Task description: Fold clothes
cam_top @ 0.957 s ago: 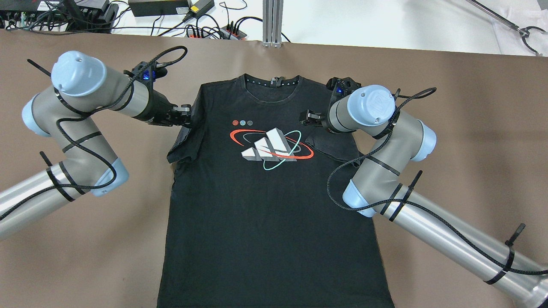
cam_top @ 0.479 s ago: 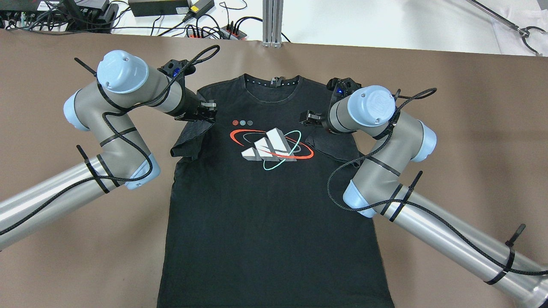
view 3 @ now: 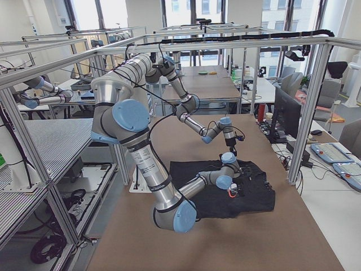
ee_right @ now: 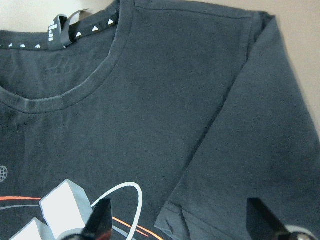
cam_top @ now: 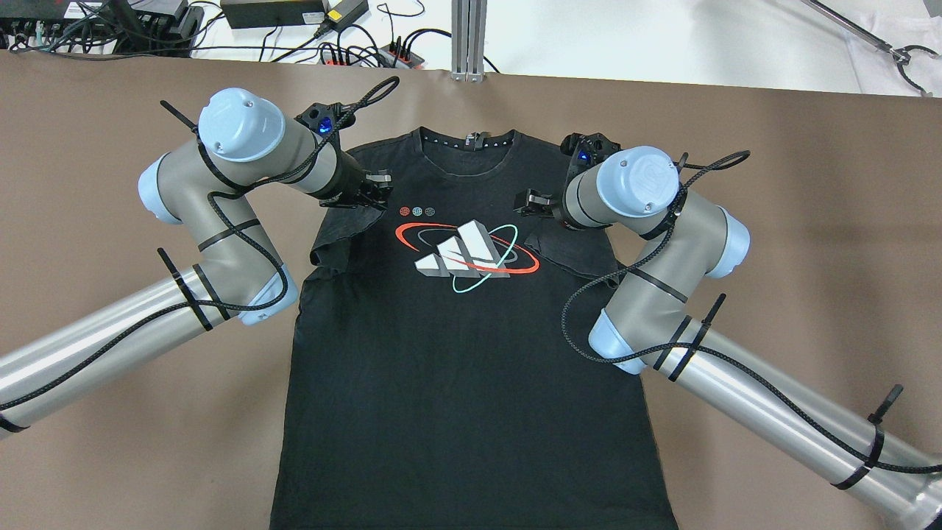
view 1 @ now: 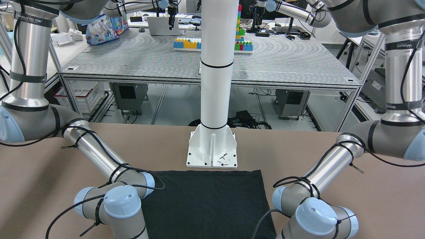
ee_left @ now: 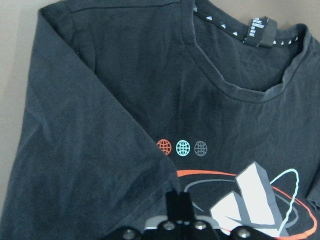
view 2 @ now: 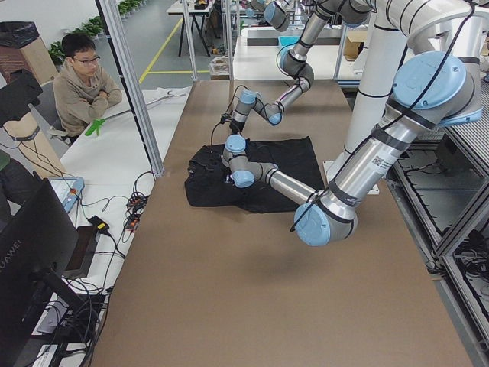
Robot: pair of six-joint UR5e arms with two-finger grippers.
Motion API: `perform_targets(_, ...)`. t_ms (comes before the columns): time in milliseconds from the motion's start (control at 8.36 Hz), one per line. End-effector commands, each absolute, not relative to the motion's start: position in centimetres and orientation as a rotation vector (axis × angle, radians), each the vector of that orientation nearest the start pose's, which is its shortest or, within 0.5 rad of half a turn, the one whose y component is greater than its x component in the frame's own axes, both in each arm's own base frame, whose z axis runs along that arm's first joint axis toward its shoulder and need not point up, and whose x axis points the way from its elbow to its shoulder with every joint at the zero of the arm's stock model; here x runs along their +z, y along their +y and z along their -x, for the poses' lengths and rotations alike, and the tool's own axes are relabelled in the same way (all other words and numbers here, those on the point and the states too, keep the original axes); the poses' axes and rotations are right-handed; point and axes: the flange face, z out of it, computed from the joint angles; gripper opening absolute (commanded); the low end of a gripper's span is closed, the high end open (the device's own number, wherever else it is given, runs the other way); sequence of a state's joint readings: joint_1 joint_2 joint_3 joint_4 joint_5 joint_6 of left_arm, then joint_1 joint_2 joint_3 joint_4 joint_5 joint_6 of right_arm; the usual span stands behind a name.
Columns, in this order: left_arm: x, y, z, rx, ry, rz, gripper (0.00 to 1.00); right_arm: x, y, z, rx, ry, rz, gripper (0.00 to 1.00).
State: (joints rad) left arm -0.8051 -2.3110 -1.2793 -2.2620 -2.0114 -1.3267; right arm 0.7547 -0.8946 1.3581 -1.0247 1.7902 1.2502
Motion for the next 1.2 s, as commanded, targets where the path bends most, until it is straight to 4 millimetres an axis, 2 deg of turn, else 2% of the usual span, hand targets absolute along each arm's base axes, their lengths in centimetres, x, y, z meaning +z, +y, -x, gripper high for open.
perform_targets(0, 26.0, -60.6, -47.4, -0.254, 1.157, -0.229, 0.00, 28.6, -59.7, 47.2, 0.285, -0.969, -0.344, 0.95)
perform_targets(239, 26.9, -60.1, -47.9, -0.251, 1.147, -0.224, 0.00, 28.7, -59.7, 47.1, 0.286, -0.967, -0.344, 0.95)
perform_targets(598, 26.8, -60.0, -48.2, -0.251, 1.145, -0.228, 0.00, 28.8, -59.7, 47.1, 0.286, -0.966, -0.343, 0.95)
perform_targets(718, 27.0, -59.9, -48.2, -0.252, 1.143, -0.227, 0.05, 28.8, -59.6, 47.2, 0.285, -0.966, -0.343, 0.95)
perform_targets(838, 27.1, -60.0, -48.2, -0.253, 1.139, -0.231, 0.82, 28.9, -59.6, 47.2, 0.285, -0.965, -0.342, 0.95)
perform_targets(957, 27.5, -60.1, -48.1, -0.273, 1.127, -0.251, 0.98, 29.0, -59.6, 47.3, 0.284, -0.964, -0.340, 0.95)
perform_targets(1077, 27.5, -59.7, -48.8, -0.275, 1.122, -0.259, 0.98, 29.0, -59.5, 47.4, 0.282, -0.964, -0.339, 0.95)
